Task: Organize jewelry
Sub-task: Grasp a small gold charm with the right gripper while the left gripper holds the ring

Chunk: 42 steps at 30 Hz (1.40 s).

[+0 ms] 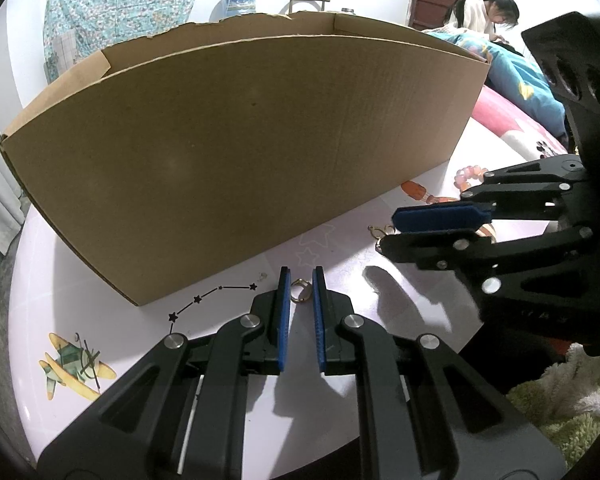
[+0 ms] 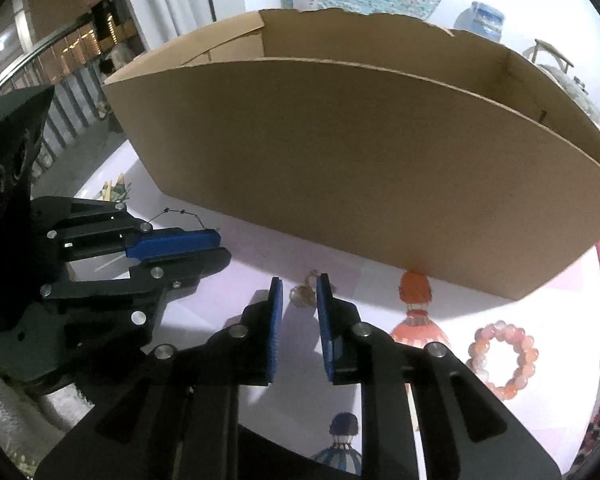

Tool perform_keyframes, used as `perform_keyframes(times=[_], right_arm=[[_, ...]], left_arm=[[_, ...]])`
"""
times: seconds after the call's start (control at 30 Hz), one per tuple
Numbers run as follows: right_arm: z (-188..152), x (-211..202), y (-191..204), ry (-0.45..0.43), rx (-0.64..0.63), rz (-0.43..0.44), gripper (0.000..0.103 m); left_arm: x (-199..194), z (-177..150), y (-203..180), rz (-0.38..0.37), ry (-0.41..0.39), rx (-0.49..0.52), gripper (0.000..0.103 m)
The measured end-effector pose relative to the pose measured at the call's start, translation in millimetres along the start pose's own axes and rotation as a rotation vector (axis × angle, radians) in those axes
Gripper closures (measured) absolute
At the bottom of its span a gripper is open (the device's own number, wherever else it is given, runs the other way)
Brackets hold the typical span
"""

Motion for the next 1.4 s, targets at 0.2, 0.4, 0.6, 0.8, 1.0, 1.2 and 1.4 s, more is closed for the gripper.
perform_keyframes(times=[0.2,0.4,0.6,0.8,1.0,1.2,1.4], right_arm=[[-5,4,1,0.004,-0.029,-0.018,0.085],[-2,3,10,0.01,-0.063,-0.047,0.085],[0,4,19,0.013,-0.091,-0.063,0.09],[2,3,17,0.024,-0.06,-0.031,0.092],[1,2,17,0.019,-0.064,-0.034,0.093],[0,4,14,0.01,-0.06,-0.033,0.093],[-2,-2,12,-0.005,-0.052,-0.026,0.093]], left_arm=[[0,0,0,0.0,0.0,0.001,0.093],[0,0,0,-0.003,-0.001,0.0,0.093],[0,0,0,-0.004,-0.003,-0.003,0.093],[0,0,0,-0.005,-0.003,-0.004,0.093],[0,0,0,-0.004,-0.004,-0.003,0.093],[0,0,1,-0.004,-0.004,-0.002,0.093],[-1,0,2,-0.005,-0.006,0.001,0.093]])
Point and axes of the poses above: each gripper's, at about its wrist camera, not at the fingertips, and x roughly the way its jaws point, y to its left, z to its top, the point moved 2 cm from there along x, roughly the way its jaws point, and after that the axes turned 8 degrees about y, right-handed, at the moved point
